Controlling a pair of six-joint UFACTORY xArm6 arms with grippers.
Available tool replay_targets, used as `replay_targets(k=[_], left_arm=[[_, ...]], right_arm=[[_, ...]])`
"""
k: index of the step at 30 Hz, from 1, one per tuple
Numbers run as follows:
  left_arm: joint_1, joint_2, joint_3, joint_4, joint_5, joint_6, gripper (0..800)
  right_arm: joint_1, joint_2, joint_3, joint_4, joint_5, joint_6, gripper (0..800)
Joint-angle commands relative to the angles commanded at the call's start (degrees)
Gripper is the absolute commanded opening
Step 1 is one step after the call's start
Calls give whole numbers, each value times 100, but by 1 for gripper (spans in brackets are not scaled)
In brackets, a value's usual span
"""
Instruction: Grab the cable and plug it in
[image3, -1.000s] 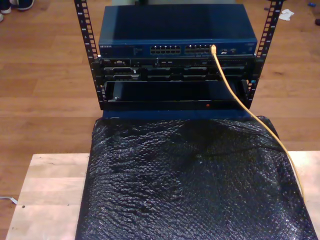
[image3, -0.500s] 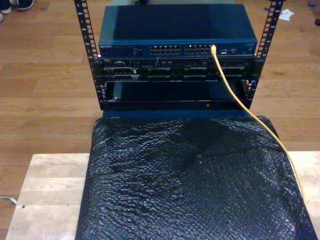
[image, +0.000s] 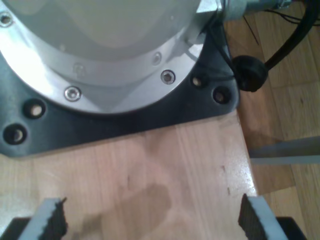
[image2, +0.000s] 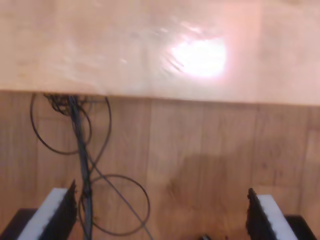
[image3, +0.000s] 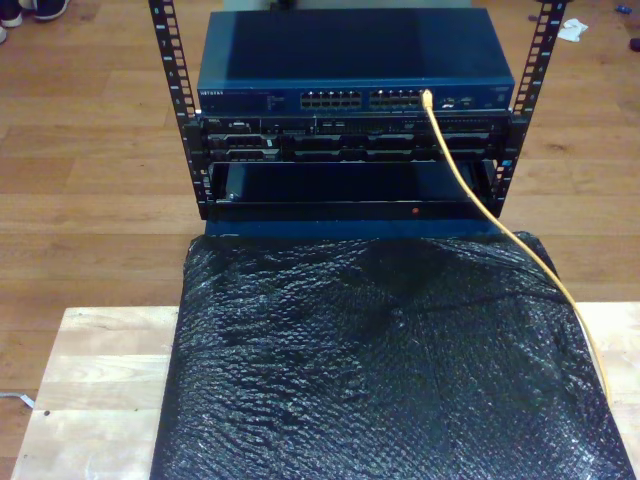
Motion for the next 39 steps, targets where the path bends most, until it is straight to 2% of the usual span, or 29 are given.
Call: replay_targets(k=[6, 14, 21, 29, 39], left_arm=[[0, 0, 0, 0, 0, 0, 800], [0, 0, 0, 0, 0, 0, 800], [0, 0, 0, 0, 0, 0, 800], [0, 0, 0, 0, 0, 0, 800], [0, 0, 0, 0, 0, 0, 800]], right_arm=[[-686, -378, 721, -9, -9, -747, 799], [-774, -396, 1327, -18, -299, -800, 799], [-774, -431, 1899, -26, -1064, -835, 798], [-774, -835, 2303, -308, -1248, -897, 798], [-844, -826, 2901, -299, -2127, -1363, 798]])
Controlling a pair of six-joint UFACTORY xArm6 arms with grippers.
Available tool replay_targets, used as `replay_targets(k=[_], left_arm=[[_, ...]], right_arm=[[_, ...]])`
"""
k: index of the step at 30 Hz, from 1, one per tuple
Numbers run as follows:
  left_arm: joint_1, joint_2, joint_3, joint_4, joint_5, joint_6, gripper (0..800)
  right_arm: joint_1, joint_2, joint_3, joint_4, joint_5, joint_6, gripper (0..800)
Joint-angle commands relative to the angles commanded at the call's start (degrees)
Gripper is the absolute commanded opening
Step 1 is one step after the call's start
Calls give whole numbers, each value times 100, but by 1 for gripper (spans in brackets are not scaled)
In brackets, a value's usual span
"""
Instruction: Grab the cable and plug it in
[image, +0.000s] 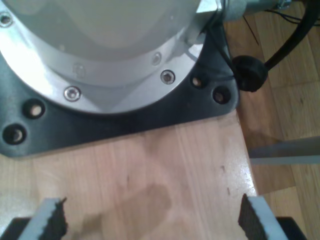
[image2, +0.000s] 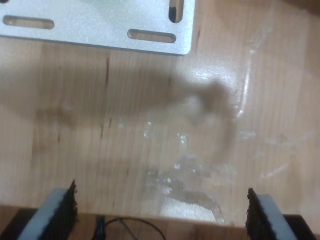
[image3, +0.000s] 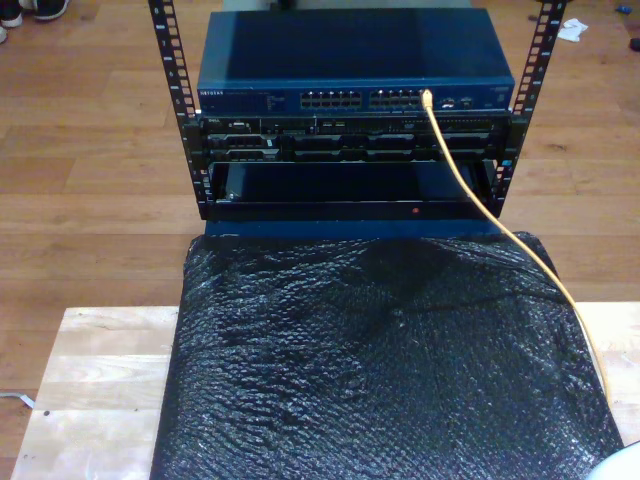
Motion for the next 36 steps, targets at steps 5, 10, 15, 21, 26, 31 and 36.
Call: replay_targets(k=[5, 10, 15, 21, 26, 31, 36], left_arm=[[0, 0, 0, 0, 0, 0, 800], [0, 0, 0, 0, 0, 0, 800], [0, 0, 0, 0, 0, 0, 800], [0, 0, 0, 0, 0, 0, 800], [0, 0, 0, 0, 0, 0, 800], [0, 0, 0, 0, 0, 0, 800], [0, 0, 0, 0, 0, 0, 800]], right_arm=[[-193, 220, 53, 18, -18, -149, 798], [-316, 378, 273, 44, -510, -167, 799], [-343, 343, 378, 44, -695, -202, 800], [-360, 158, 431, 26, -721, -202, 800], [-360, 158, 431, 26, -721, -202, 800], [-360, 158, 431, 26, -721, -202, 800], [-360, 158, 431, 26, -721, -202, 800]])
